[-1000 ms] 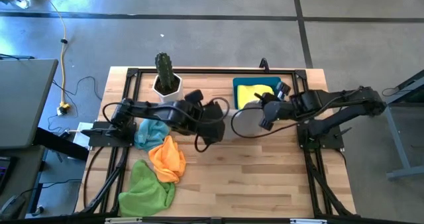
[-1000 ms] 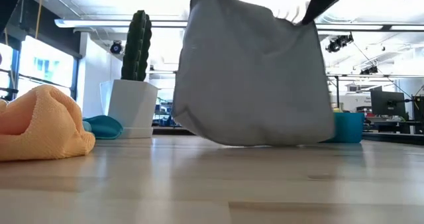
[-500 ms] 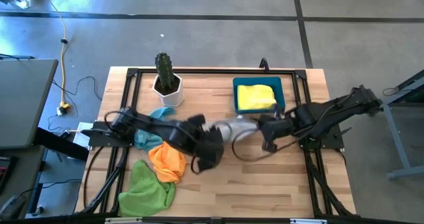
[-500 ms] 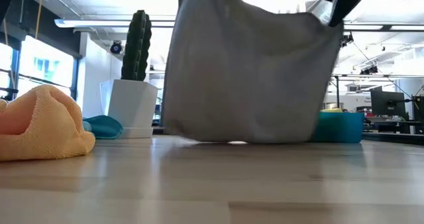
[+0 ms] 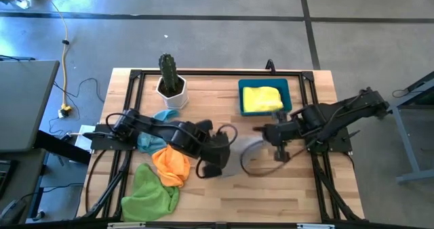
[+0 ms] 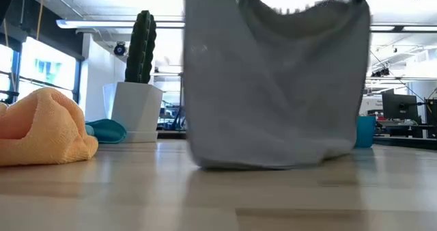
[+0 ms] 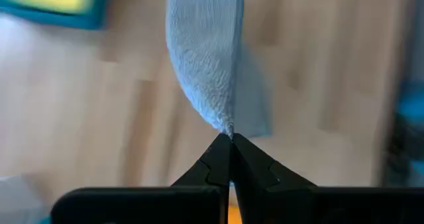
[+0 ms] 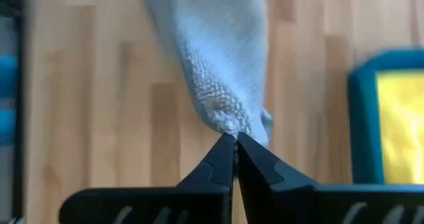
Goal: Fold microfiber towels
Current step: Fold the gray microfiber cloth
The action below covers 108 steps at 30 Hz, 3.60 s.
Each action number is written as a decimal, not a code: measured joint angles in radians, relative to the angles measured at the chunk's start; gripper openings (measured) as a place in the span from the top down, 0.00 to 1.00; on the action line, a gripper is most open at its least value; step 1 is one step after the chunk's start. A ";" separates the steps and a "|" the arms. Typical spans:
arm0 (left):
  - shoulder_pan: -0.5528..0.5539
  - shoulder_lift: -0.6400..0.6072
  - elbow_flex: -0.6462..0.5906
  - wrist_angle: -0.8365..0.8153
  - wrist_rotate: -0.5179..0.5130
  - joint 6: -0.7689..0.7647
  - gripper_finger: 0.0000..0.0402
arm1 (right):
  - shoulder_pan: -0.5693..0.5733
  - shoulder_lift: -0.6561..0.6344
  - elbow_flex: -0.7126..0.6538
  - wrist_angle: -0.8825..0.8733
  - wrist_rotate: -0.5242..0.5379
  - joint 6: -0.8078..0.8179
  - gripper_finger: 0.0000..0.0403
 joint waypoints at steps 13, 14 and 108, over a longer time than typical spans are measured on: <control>0.005 -0.036 0.000 -0.065 -0.519 0.020 1.00 | -0.027 0.000 0.164 -0.038 0.497 -0.053 1.00; 0.009 -0.039 0.000 -0.066 -0.554 0.039 1.00 | -0.035 -0.001 0.156 -0.044 0.515 -0.055 1.00; -0.070 0.032 -0.619 0.209 0.039 -0.566 0.62 | 0.044 0.249 -0.379 0.596 0.154 0.094 0.68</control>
